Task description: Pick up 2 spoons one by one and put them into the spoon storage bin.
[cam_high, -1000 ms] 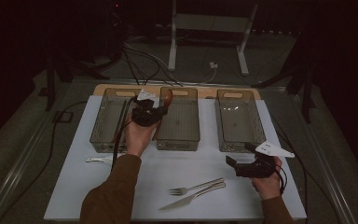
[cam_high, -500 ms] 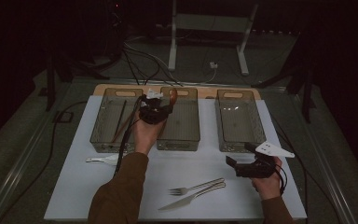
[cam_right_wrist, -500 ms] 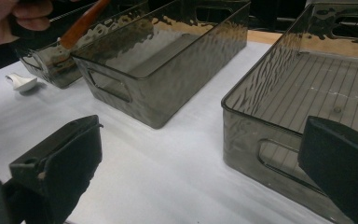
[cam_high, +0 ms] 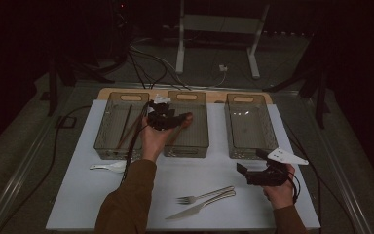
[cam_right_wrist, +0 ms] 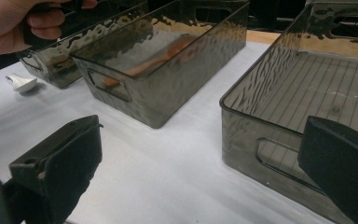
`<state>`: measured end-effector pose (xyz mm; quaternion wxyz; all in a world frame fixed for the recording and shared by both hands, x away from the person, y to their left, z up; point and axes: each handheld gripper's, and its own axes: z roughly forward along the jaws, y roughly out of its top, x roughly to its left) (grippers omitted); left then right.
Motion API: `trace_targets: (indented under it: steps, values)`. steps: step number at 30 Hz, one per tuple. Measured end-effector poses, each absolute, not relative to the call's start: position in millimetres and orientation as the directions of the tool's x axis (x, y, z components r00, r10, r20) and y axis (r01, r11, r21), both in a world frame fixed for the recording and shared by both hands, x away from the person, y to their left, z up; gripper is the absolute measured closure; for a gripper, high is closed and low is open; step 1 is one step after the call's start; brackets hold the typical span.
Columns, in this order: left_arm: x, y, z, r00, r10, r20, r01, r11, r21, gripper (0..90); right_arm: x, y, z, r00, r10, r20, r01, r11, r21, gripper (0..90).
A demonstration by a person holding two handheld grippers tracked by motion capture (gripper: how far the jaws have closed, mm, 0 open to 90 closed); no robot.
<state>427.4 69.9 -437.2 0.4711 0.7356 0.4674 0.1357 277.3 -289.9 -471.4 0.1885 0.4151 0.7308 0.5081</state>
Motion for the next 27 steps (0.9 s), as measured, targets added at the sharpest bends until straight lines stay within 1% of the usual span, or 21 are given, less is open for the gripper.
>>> trace_targets:
  steps: [1, 2, 4, 5, 7, 12, 15, 22, 27]
  values:
    - [426.7, 71.1, -436.1, 0.531, 0.81, -0.249, 0.558, -0.113, 0.822, 35.5, 277.3, -289.9, -471.3, -0.584, 0.798, 0.146, 0.415, 0.139, 0.899, 0.0]
    - [426.3, 71.8, -435.4, 0.536, 0.805, -0.256, 0.556, -0.109, 0.824, 36.1, 277.3, -289.9, -471.4, -0.584, 0.798, 0.147, 0.415, 0.138, 0.899, 0.0]
    - [425.4, 74.1, -432.9, 0.548, 0.788, -0.281, 0.56, -0.096, 0.823, 32.0, 277.3, -290.0, -471.5, -0.584, 0.798, 0.147, 0.416, 0.139, 0.899, 0.0]
    - [424.5, 74.8, -431.6, 0.549, 0.787, -0.282, 0.56, -0.096, 0.823, 26.5, 277.3, -290.1, -471.5, -0.585, 0.798, 0.147, 0.415, 0.139, 0.899, 0.0]
    - [422.2, 76.7, -428.6, 0.555, 0.788, -0.267, 0.554, -0.111, 0.825, 18.5, 277.4, -290.4, -471.6, -0.585, 0.798, 0.146, 0.415, 0.14, 0.899, 0.0]
    - [416.8, 87.0, -421.7, 0.589, 0.762, -0.268, 0.551, -0.137, 0.823, 3.2, 277.2, -290.7, -471.5, -0.583, 0.799, 0.148, 0.416, 0.137, 0.899, 0.0]
    - [411.8, 94.1, -417.7, 0.604, 0.754, -0.257, 0.547, -0.158, 0.822, 0.8, 277.0, -290.8, -471.4, -0.583, 0.799, 0.147, 0.415, 0.138, 0.899, 0.0]
    - [398.2, 118.2, -411.7, 0.645, 0.724, -0.244, 0.532, -0.196, 0.824, 0.6, 276.8, -290.9, -471.1, -0.583, 0.799, 0.148, 0.415, 0.135, 0.9, 0.0]
    - [383.2, 137.4, -410.6, 0.672, 0.716, -0.19, 0.511, -0.262, 0.819, 0.7, 276.7, -292.1, -470.4, -0.578, 0.802, 0.151, 0.416, 0.13, 0.9, 0.0]
